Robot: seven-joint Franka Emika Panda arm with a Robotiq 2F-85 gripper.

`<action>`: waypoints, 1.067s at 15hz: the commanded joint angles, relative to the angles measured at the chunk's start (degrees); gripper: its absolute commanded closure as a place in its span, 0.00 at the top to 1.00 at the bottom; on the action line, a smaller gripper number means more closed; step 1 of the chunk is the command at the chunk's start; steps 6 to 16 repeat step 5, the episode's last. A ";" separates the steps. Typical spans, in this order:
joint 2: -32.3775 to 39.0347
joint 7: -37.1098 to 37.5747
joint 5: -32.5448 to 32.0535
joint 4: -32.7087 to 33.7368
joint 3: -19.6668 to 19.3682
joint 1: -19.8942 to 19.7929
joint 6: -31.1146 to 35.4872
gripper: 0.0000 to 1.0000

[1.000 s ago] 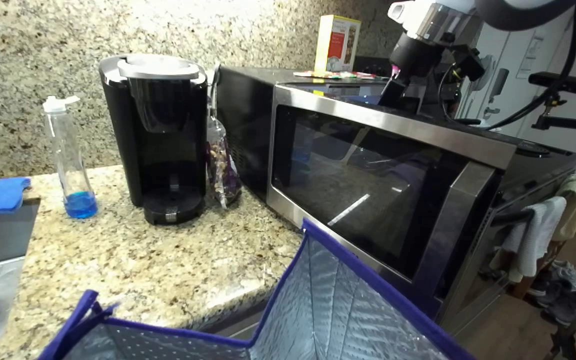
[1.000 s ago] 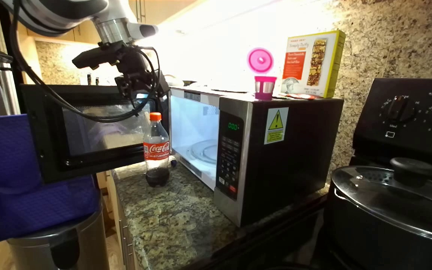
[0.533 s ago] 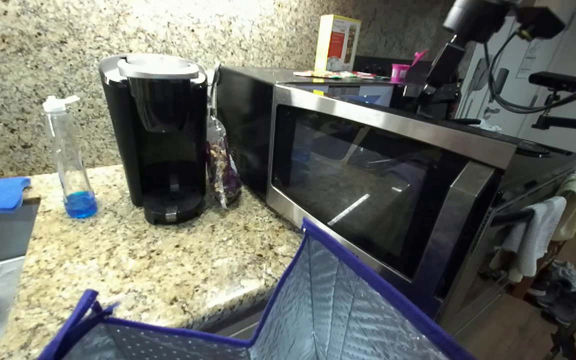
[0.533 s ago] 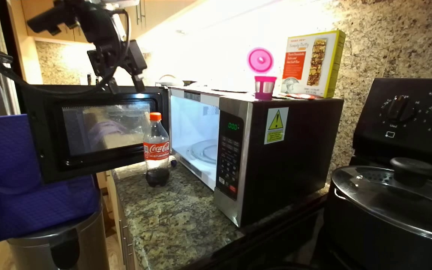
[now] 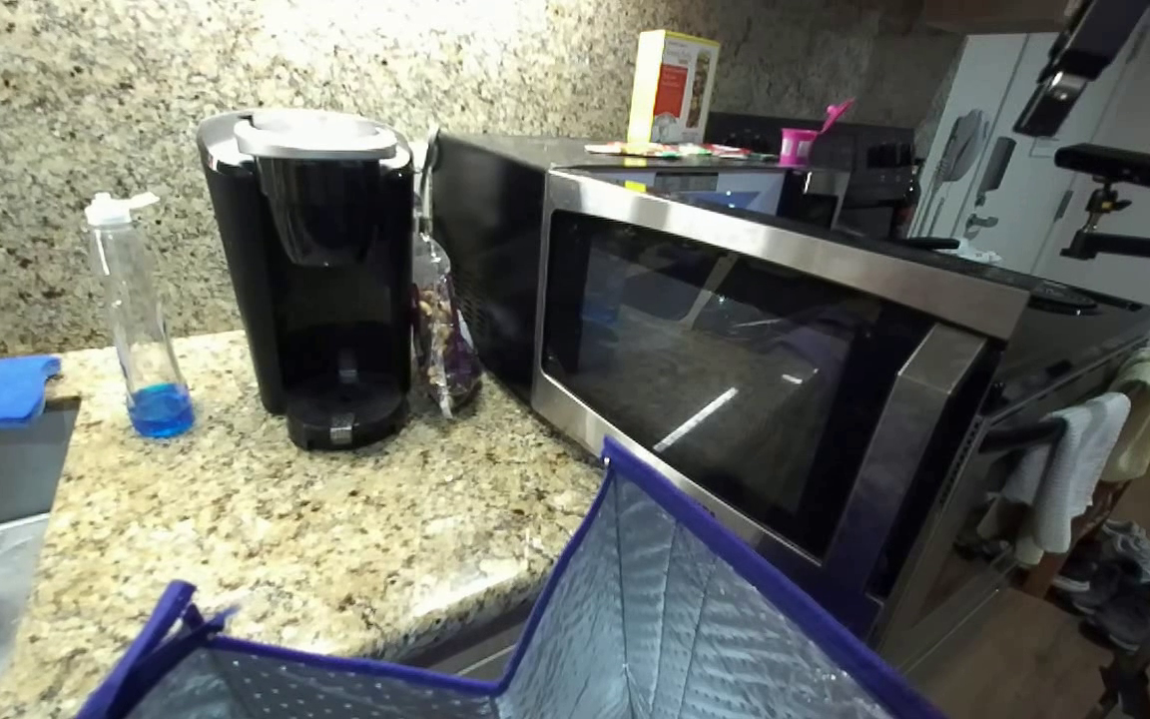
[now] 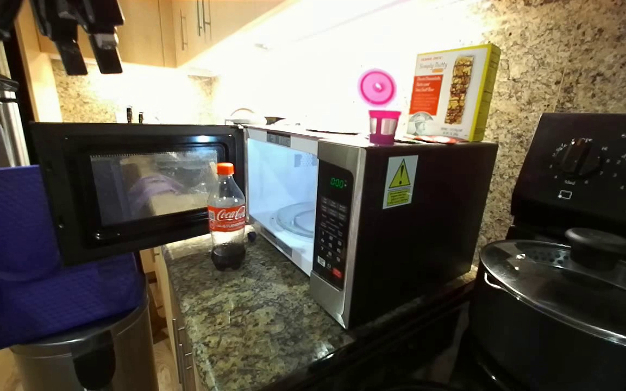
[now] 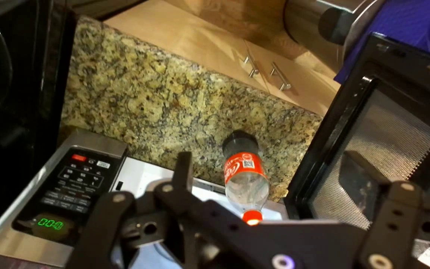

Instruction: Remove the bottle of coca-cola from the microwave and put it on the shelf

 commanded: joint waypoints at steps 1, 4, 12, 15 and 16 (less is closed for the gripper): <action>-0.14 -0.02 0.23 0.61 0.08 -0.82 -1.48 1.00; -0.06 0.08 0.23 0.87 -0.13 -1.12 -2.01 1.00; -0.01 0.10 0.23 0.87 -0.11 -1.12 -2.01 1.00; -0.01 0.10 0.23 0.87 -0.11 -1.12 -2.01 1.00; -0.01 0.10 0.23 0.87 -0.11 -1.12 -2.01 1.00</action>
